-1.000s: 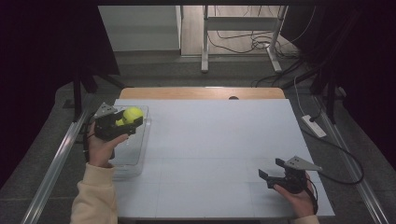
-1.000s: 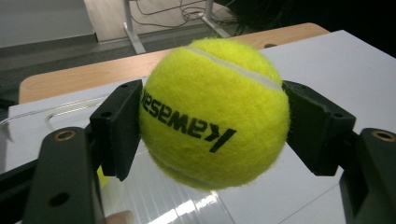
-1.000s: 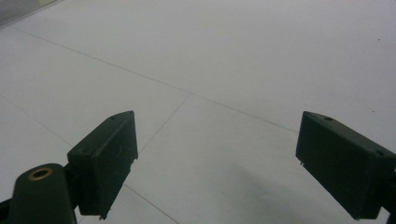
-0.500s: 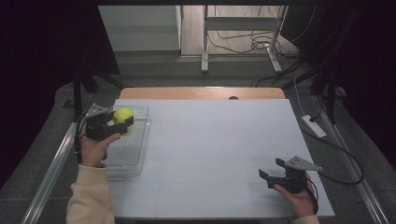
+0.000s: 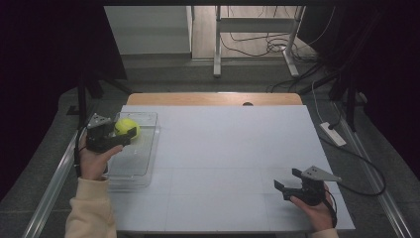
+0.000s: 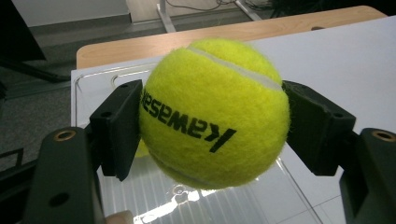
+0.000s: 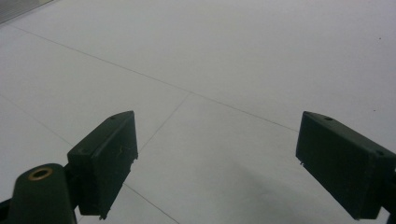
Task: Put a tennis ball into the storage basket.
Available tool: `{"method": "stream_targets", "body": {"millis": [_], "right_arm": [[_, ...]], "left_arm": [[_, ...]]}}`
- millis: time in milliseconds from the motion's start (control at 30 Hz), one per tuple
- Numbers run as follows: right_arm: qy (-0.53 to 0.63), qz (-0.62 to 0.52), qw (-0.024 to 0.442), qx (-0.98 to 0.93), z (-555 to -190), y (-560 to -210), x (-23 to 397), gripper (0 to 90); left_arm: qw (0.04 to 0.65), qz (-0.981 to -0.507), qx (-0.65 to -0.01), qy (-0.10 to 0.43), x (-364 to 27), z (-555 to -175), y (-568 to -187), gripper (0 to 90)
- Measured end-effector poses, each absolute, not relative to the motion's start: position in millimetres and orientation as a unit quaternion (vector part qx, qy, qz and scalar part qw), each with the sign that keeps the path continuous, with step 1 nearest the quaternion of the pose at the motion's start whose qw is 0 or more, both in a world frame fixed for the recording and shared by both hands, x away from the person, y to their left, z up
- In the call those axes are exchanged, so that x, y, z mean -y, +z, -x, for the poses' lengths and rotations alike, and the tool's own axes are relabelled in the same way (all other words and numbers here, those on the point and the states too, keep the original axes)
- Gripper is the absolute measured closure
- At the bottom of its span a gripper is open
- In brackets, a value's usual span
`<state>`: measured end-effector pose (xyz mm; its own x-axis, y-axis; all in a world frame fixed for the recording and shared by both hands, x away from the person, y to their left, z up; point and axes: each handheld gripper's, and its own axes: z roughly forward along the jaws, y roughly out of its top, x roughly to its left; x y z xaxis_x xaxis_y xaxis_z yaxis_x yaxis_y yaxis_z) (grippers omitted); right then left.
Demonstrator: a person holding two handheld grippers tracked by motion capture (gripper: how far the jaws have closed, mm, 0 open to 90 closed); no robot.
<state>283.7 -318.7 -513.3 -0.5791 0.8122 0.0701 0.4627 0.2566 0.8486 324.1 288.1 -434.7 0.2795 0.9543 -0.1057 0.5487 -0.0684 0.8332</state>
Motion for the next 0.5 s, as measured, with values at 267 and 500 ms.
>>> {"method": "stream_targets", "body": {"millis": [267, 500], "right_arm": [[0.447, -0.414, 0.195, -0.768, -283.7, -513.3, 317.8, 12.4], [0.446, -0.415, 0.195, -0.769, -283.9, -513.7, 317.6, 12.4]], "left_arm": [[0.402, -0.689, -0.551, 0.245, -291.7, -324.7, -437.0, 26.9], [0.399, -0.69, -0.554, 0.241, -294.1, -324.8, -438.2, 26.9]]}}
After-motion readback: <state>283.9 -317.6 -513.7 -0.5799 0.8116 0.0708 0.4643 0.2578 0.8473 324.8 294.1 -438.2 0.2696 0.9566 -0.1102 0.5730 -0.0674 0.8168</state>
